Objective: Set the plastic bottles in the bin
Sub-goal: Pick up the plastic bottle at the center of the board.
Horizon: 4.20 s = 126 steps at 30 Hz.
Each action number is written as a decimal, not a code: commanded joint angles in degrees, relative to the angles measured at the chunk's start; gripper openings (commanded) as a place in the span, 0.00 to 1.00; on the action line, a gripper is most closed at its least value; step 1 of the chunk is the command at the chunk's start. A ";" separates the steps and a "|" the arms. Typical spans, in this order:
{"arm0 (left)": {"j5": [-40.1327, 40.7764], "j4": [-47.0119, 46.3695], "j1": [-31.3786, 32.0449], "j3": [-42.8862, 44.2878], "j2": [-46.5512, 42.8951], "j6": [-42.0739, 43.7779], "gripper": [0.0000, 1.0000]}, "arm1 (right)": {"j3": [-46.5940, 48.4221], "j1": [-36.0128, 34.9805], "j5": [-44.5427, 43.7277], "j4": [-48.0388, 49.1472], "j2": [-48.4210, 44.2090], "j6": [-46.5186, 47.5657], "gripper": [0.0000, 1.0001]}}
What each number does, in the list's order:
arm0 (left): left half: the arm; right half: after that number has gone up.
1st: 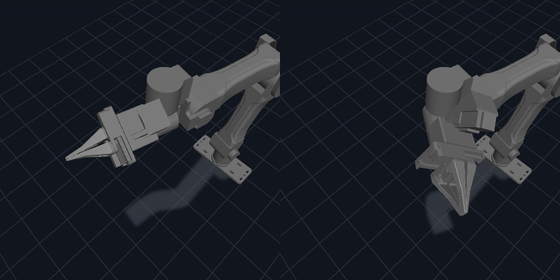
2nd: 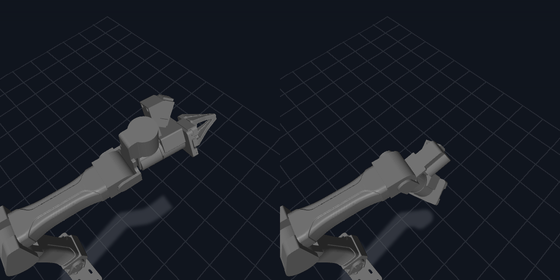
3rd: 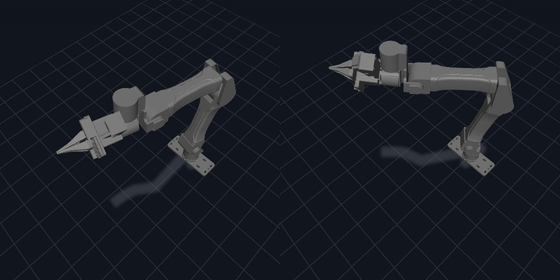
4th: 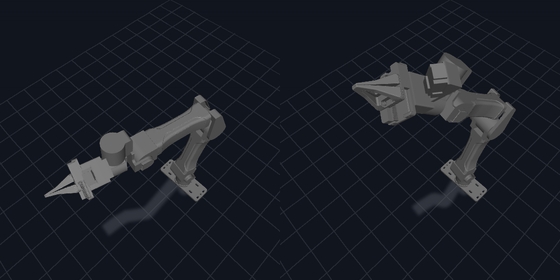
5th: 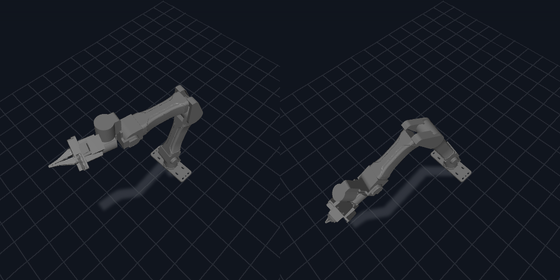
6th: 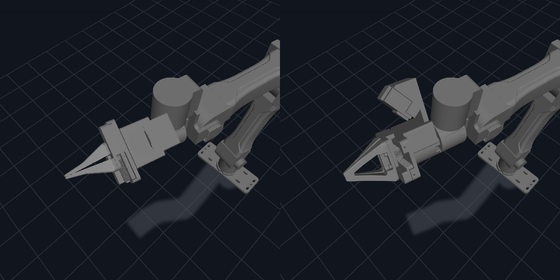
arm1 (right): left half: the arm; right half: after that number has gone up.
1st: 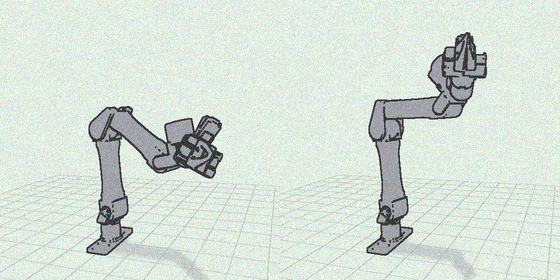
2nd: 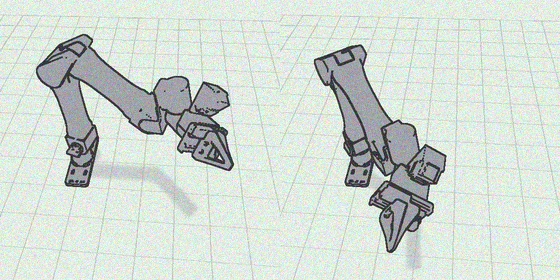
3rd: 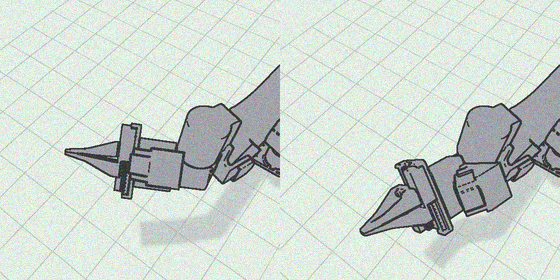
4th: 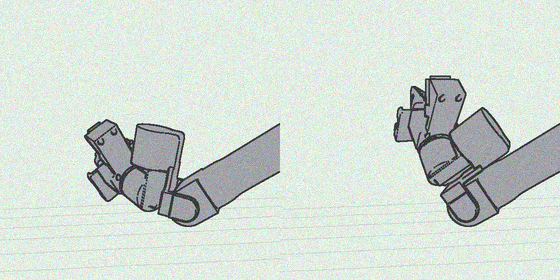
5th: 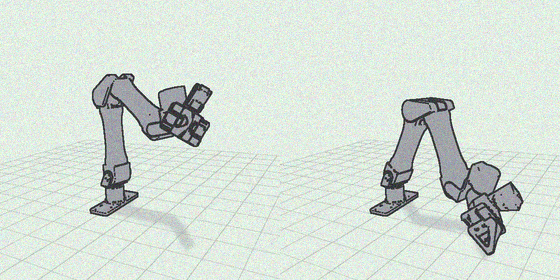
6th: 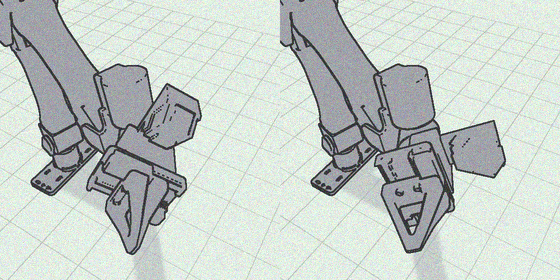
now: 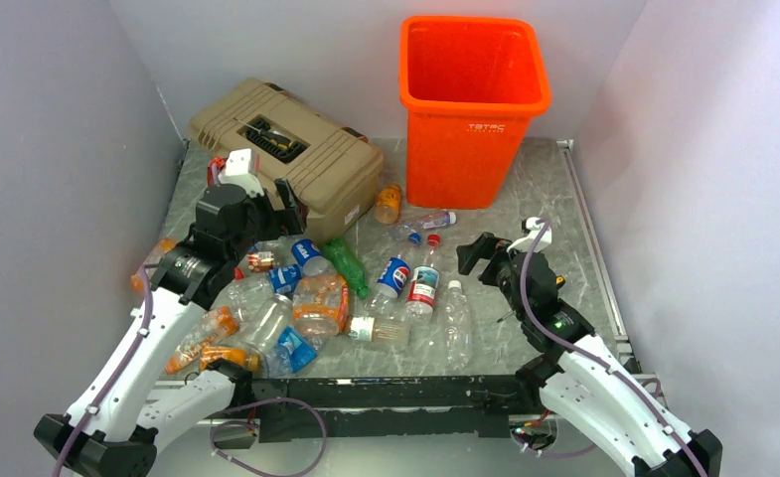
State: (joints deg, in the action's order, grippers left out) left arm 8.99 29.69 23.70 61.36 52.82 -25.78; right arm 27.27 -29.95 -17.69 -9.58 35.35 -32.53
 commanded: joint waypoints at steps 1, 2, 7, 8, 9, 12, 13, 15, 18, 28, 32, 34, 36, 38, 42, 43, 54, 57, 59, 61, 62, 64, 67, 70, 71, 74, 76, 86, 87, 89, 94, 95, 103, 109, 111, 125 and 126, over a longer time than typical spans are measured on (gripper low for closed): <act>1.96 -0.65 0.11 1.01 -0.99 -0.64 0.99 | 0.64 -0.19 -0.09 0.98 -0.11 0.72 1.00; 1.87 -1.62 0.11 0.26 -1.65 -0.32 0.99 | 0.74 -0.19 0.12 0.77 -0.11 0.84 1.00; -0.68 -3.24 0.12 -1.07 -2.81 1.08 0.99 | 1.61 -0.17 1.90 -0.04 0.20 1.96 1.00; -1.06 -3.25 0.12 -1.09 -2.69 1.23 0.99 | 2.02 -0.19 2.22 -0.49 0.50 2.11 1.00; -1.41 -3.29 0.13 -1.07 -2.59 1.36 0.99 | 2.77 -0.19 2.64 -1.02 1.13 2.23 1.00; -2.98 -3.54 0.11 -1.13 -2.39 2.18 1.00 | 4.91 -0.19 4.09 -3.46 2.98 2.39 0.99; -3.68 -3.78 0.11 -1.30 -2.37 2.47 1.00 | 5.84 -0.19 5.14 -4.09 3.92 3.11 0.98; -5.31 -4.63 0.11 -1.77 -2.45 3.12 1.00 | 8.20 -0.27 6.92 -6.56 6.87 3.76 0.95; -7.48 -5.70 0.11 -2.42 -2.63 3.83 0.99 | 10.51 -0.45 8.28 -9.85 11.95 3.84 0.93; -12.13 -7.37 0.20 -3.21 -2.81 4.30 0.96 | 10.25 -1.41 17.38 -3.63 25.85 0.55 0.88; -13.41 -7.38 0.18 -3.01 -2.21 4.09 0.96 | 11.44 -1.51 20.38 0.35 32.58 -2.67 0.87; -13.58 -7.37 0.20 -3.10 -2.23 3.99 0.95 | 12.18 -1.41 20.39 1.54 35.68 -3.96 0.87; -13.17 -7.48 0.27 -3.35 -2.49 3.98 0.95 | 12.43 -1.42 20.84 2.87 38.27 -4.51 0.85; -12.98 -7.55 0.29 -3.36 -2.62 4.07 0.96 | 12.78 -1.42 21.23 3.81 40.41 -4.79 0.84; -13.11 -7.65 0.38 -3.36 -2.64 4.07 0.95 | 13.68 -1.42 21.96 4.89 43.19 -4.88 0.81; -13.05 -7.63 0.38 -3.36 -2.63 4.03 0.95 | 13.88 -1.42 22.07 4.99 43.70 -4.85 0.79; -13.22 -7.97 0.38 -3.64 -2.81 4.07 0.95 | 13.40 -1.42 22.72 5.71 47.65 -5.03 0.68; -13.36 -7.93 0.38 -3.62 -2.74 4.07 0.95 | 13.04 -1.42 22.64 5.84 47.97 -5.14 0.69; -13.43 -8.06 0.38 -3.62 -2.72 4.06 0.95 | 12.95 -1.35 22.68 5.76 48.36 -5.09 0.70; -13.64 -8.06 0.38 -3.62 -2.64 3.99 0.95 | 13.02 -1.34 23.03 5.63 48.95 -5.08 0.76; -13.63 -8.02 0.38 -3.70 -2.63 3.98 0.96 | 13.05 -1.33 23.05 5.43 49.46 -5.13 0.79; -13.38 -8.06 0.38 -3.71 -2.71 3.90 0.97 | 12.86 -1.33 23.27 5.74 50.26 -5.48 0.82; -12.94 -7.97 0.38 -3.77 -2.79 3.81 0.99 | 11.88 -1.25 23.40 6.99 50.37 -6.05 0.73; -12.98 -8.07 0.47 -3.84 -2.81 4.05 0.99 | 11.09 -1.25 23.02 7.71 48.42 -6.28 0.52; -13.17 -8.18 0.47 -3.94 -2.81 4.11 1.00 | 10.95 -1.25 22.55 7.54 47.07 -5.97 0.47; -13.72 -8.89 0.51 -4.27 -2.88 4.19 0.99 | 10.43 -1.46 21.37 7.17 39.53 -4.06 0.37; -14.51 -9.85 0.53 -4.80 -3.25 4.07 0.99 | 9.60 -2.15 21.36 8.13 32.29 -0.50 0.33; -48.55 -32.19 0.55 -13.66 -4.84 0.16 0.99 | 5.17 -6.95 31.19 22.42 4.61 7.09 0.38; -51.65 -34.96 0.55 -14.42 -4.30 -1.32 1.00 | 4.89 -7.02 32.32 25.01 4.40 5.43 0.39; -56.56 -40.41 0.55 -16.00 -3.52 -4.42 1.00 | 4.29 -7.17 34.23 31.14 5.15 1.53 0.39; -63.38 -56.10 0.72 -20.48 -2.26 -12.00 0.99 | 4.68 -9.24 35.02 47.88 11.06 -6.75 0.39; -63.47 -57.78 0.77 -21.23 -2.16 -12.99 0.99 | 5.29 -10.17 34.56 49.92 12.47 -6.98 0.39; -61.71 -54.52 3.27 -21.48 -2.70 -9.43 0.99 | 9.62 -17.86 31.45 62.30 23.16 -6.69 0.38; -60.90 -49.88 4.56 -20.13 -2.36 -6.19 0.99 | 9.81 -19.50 29.39 71.47 27.64 -9.36 0.38; -61.67 -49.69 4.90 -19.82 -1.84 -6.10 0.99 | 10.31 -19.97 29.06 73.03 28.89 -9.86 0.38; -66.42 -46.66 5.83 -17.07 0.27 -3.49 0.49 | 11.23 -21.02 28.43 73.44 31.46 -9.33 0.44; -66.59 -46.78 5.83 -17.07 0.22 -3.41 0.43 | 11.49 -21.02 28.80 72.73 31.42 -9.38 0.52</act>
State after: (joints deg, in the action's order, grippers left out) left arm -54.61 -16.34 29.23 42.00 52.80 -30.57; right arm 35.99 -50.63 11.09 60.07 67.51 -41.78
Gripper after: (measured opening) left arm 0.551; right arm 0.441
